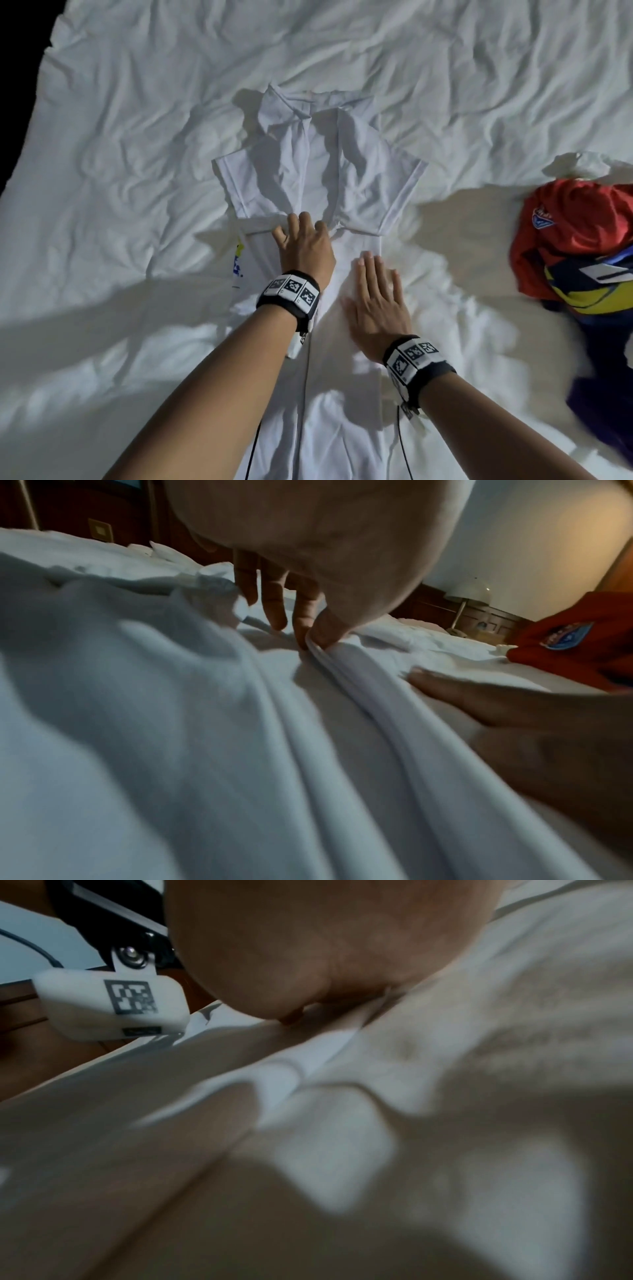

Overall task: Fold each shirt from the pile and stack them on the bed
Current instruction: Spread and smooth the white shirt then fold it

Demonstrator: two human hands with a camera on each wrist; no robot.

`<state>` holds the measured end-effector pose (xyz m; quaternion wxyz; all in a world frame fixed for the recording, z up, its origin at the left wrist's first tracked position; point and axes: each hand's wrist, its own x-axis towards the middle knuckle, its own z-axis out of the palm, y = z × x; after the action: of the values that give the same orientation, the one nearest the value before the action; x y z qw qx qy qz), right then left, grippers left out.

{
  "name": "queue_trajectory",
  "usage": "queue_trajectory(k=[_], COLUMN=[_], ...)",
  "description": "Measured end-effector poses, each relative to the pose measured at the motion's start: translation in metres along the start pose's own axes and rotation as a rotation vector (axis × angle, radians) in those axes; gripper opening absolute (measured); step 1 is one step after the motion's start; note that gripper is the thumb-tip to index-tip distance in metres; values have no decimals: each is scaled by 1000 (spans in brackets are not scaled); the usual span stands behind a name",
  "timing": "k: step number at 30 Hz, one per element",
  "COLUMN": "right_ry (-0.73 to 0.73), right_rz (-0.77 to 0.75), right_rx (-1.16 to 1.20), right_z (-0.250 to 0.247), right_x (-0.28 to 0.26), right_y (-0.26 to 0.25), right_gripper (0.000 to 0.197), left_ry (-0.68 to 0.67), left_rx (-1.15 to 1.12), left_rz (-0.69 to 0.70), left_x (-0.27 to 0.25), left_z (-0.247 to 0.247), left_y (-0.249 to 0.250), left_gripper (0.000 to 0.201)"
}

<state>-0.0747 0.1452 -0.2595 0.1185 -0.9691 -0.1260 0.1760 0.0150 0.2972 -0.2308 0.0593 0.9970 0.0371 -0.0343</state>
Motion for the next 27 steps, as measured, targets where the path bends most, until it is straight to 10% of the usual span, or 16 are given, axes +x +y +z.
queue_trajectory(k=[10,12,15,20,27], right_ry=[34,199,414,313,158], right_rz=[-36,19,184,265,309], right_rx=[74,109,167,197,172], right_z=[-19,-36,-67,-116,-138], right_x=[14,24,58,140,204], right_y=[5,11,25,51,65], right_gripper=[65,46,32,38,52], left_ry=[-195,-90,76,-433,-329], left_rx=[49,-71,-353,-653,-1149], left_rz=[1,-63,2,-276,-666], left_x=[3,7,6,18,30], left_z=[5,-7,-24,-8,-5], left_y=[-15,-15,4,37,57], left_gripper=[85,76,11,56,60])
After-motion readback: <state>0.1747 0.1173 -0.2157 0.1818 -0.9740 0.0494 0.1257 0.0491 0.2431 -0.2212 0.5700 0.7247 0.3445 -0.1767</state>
